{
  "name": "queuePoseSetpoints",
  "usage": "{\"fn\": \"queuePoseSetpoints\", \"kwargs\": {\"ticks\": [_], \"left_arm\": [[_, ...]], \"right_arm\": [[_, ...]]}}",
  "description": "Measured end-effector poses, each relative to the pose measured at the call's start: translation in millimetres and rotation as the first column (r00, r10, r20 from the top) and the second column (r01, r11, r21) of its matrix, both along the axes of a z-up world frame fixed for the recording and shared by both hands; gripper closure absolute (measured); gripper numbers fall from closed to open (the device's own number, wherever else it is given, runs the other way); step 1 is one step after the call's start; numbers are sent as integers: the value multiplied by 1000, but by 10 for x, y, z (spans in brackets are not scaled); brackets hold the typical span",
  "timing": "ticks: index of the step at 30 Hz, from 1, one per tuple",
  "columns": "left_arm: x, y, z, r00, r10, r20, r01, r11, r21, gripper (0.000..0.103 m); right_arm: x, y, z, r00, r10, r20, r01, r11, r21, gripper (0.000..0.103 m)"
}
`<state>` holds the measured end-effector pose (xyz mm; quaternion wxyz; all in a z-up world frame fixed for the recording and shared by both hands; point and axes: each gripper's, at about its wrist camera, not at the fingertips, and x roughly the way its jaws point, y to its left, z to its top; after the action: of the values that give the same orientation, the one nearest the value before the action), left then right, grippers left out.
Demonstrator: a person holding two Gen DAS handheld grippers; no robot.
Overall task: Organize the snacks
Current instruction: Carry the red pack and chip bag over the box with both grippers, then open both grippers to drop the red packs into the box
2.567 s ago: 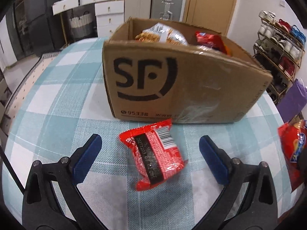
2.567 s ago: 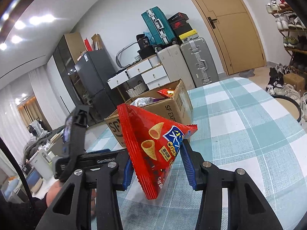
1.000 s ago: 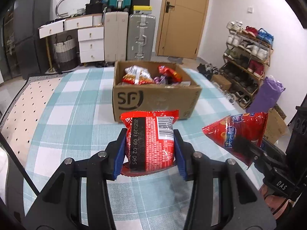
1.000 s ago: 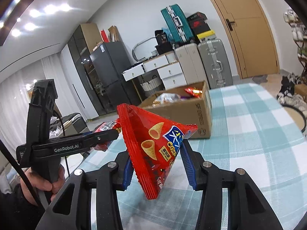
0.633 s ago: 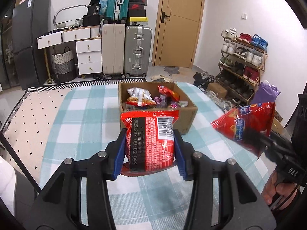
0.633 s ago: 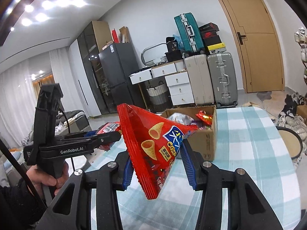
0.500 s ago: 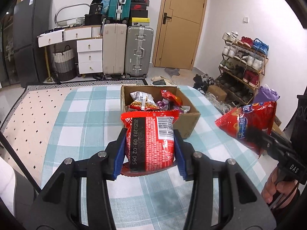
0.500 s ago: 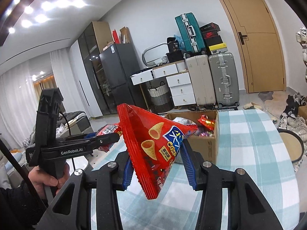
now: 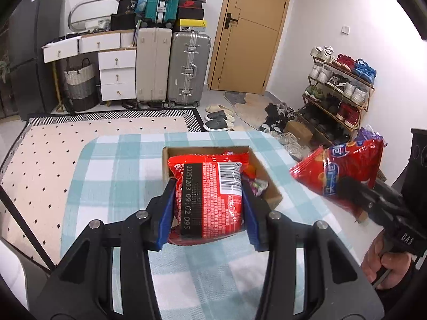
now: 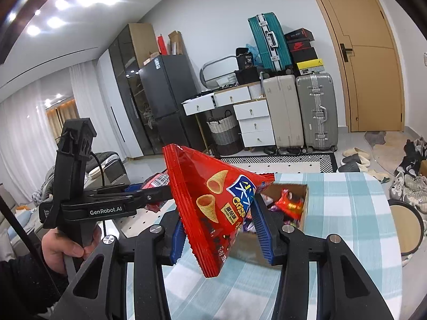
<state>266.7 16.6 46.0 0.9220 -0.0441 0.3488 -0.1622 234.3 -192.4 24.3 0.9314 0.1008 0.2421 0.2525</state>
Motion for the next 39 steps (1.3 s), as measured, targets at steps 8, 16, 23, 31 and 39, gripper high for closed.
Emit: {"fn": "queuePoseSetpoints", "kwargs": {"ticks": [8,16,23,31,39], "left_arm": [[813,-388,123,999,-20,-45,21,999,37,61],[1434,-681,-167,994,-36,-104,45,995,84,61],[1645,-754,-689,987,-45,-157,61,993,99,60],[1773,-796,-1014,987,-49,-152,69,989,132,61],[1731,-816,-989,989,-49,-141,70,986,149,55]], "right_arm": [[613,-14,138,999,-19,-28,18,998,-66,57],[1268,22,29,997,-23,-76,13,992,-128,57],[1662,83,-392,987,-39,-157,14,988,-156,57],[1839,95,-759,974,-41,-222,9,989,-144,57],[1826,125,-779,974,-32,-224,-1,990,-144,44]]}}
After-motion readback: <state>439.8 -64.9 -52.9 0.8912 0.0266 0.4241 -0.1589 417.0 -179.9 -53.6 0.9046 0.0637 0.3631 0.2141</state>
